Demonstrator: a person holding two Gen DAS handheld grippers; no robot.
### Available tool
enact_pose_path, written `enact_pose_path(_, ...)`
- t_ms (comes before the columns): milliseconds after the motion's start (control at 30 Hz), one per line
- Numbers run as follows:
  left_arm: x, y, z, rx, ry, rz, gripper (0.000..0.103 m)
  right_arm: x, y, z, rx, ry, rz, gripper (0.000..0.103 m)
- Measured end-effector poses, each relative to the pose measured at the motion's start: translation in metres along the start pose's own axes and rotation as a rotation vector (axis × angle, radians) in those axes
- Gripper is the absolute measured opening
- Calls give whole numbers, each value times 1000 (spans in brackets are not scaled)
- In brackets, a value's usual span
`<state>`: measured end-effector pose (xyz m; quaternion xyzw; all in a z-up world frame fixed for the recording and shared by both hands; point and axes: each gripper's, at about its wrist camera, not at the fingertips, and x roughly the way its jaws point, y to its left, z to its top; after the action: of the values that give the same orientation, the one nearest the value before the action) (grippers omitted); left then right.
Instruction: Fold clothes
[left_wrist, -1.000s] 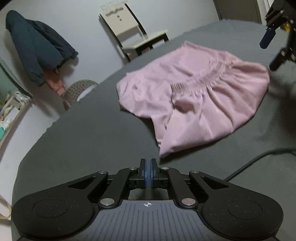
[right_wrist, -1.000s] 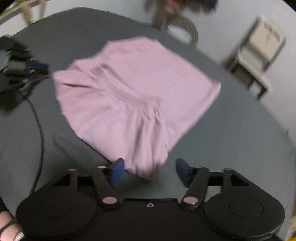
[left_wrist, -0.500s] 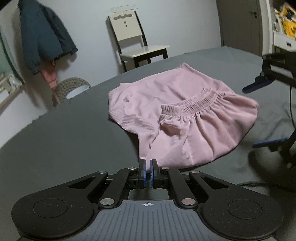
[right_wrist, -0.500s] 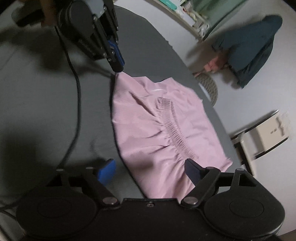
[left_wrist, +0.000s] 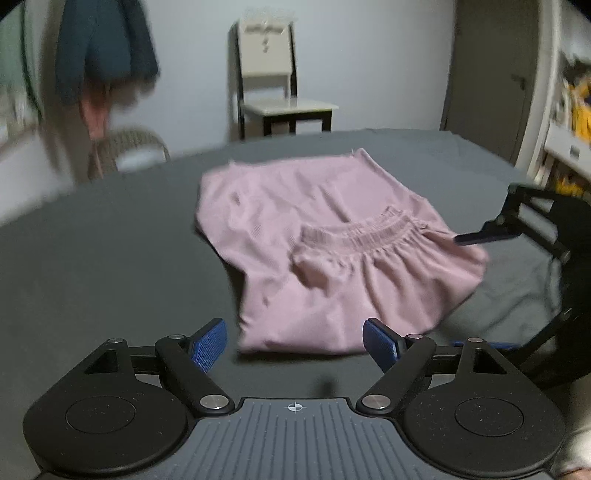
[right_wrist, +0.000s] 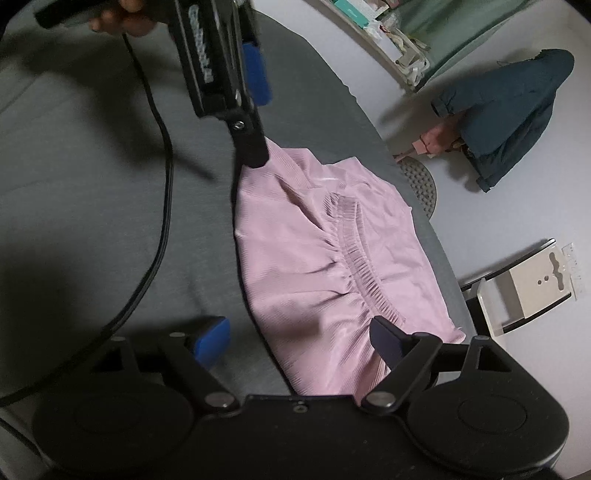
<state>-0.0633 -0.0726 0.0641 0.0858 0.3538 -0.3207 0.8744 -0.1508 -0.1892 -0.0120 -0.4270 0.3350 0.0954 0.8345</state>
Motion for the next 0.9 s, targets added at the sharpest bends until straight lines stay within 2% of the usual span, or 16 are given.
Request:
enact_pose_path(100,1,10,-3,-189,33,-64,82,0,1,0,-1,1,1,83)
enact_pose_path(300,-1,1,-10,-271,58,-52,82,-1,5,-1,-34,-17,-6,83)
enact_pose_path(333,-1,-4,-10,-251,60,-57,82,-1,6,-1,-44,-19,-8,83)
enact_pose_path(433,0,-16,-10,-159,49,-84,82,-1,10,-1,-76,-23,-13,83)
enact_pose_path(667,-7,-45,-7,167,17,-113,81,-4,18,-6,-135,-6,-4,83)
enact_pose_path(733,-9,-52,-9,270,10,-95,81,-3,18,-8,-146,3,-6,83)
enact_pose_path(800,-14,-59,-14,413,-13,-50,82,-2,17,-9,-149,9,0,83)
enact_pose_path(900,-17,-66,-20,563,-30,11,81,-2,15,-10,-188,16,12,84)
